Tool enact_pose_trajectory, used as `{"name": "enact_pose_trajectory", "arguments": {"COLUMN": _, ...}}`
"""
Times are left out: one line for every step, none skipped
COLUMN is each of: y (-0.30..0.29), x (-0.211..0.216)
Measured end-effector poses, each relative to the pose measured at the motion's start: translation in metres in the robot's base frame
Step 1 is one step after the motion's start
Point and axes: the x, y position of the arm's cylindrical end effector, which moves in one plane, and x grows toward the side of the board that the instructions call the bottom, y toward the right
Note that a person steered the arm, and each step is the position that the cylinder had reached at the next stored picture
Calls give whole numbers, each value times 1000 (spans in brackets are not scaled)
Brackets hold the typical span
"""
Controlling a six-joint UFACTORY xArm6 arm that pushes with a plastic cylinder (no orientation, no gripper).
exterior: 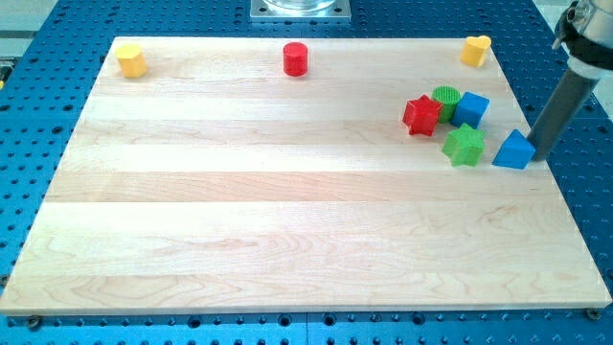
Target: Slightly move the green circle into the red star
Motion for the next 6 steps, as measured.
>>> {"name": "enact_pose_trajectory", "arguments": {"y": -26, "x": 35}}
{"name": "enact_pose_trajectory", "arguments": {"y": -34, "x": 51}}
{"name": "enact_pose_trajectory", "arguments": {"y": -32, "x": 51}}
{"name": "enact_pose_trajectory", "arguments": {"y": -4, "x": 44}}
{"name": "enact_pose_trajectory", "arguments": {"y": 26, "x": 39}}
{"name": "enact_pose_trajectory", "arguments": {"y": 39, "x": 39}}
